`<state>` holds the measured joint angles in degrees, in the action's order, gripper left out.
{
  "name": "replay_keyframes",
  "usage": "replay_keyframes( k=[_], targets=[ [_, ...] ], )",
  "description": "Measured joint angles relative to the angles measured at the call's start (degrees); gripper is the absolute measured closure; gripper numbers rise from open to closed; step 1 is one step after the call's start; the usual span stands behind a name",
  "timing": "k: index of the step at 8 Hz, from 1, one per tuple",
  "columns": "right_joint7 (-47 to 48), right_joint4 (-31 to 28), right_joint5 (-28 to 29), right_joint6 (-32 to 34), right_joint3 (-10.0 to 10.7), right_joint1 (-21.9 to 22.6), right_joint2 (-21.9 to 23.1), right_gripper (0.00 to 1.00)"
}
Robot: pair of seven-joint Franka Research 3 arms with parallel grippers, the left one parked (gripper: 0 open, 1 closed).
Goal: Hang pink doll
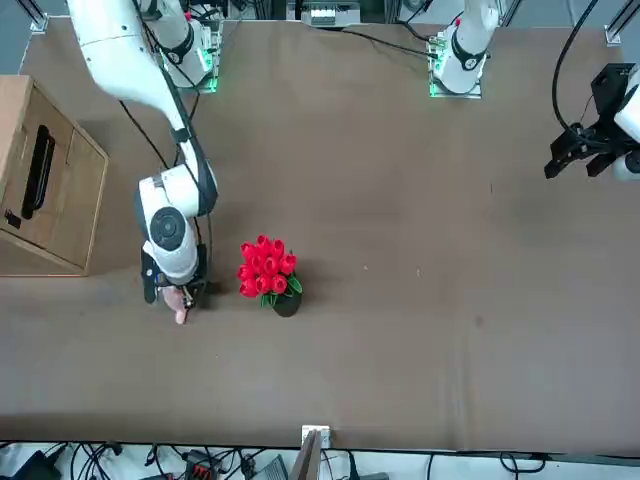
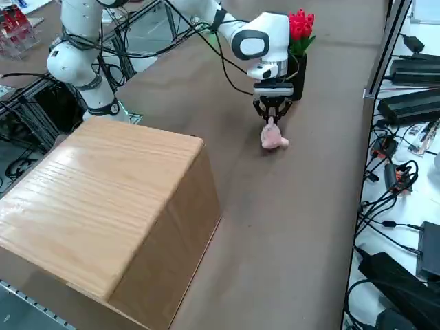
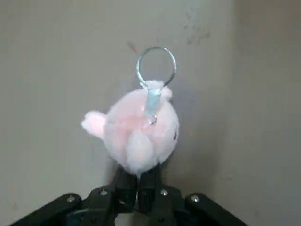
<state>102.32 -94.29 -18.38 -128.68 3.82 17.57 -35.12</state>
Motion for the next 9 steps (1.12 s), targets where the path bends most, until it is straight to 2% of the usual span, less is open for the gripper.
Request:
replay_keyframes(
  k=[5, 7, 9],
  targets=[
    [-0.3, 1.0, 0.0, 19.2, 0.4, -10.0, 13.7, 0.95],
    [-1.1, 0.0, 0.2, 23.3, 0.4, -13.8, 18.7, 0.95],
    [-2.1, -1.4, 1.5, 24.1, 0.4, -15.5, 22.2, 0.95]
  ],
)
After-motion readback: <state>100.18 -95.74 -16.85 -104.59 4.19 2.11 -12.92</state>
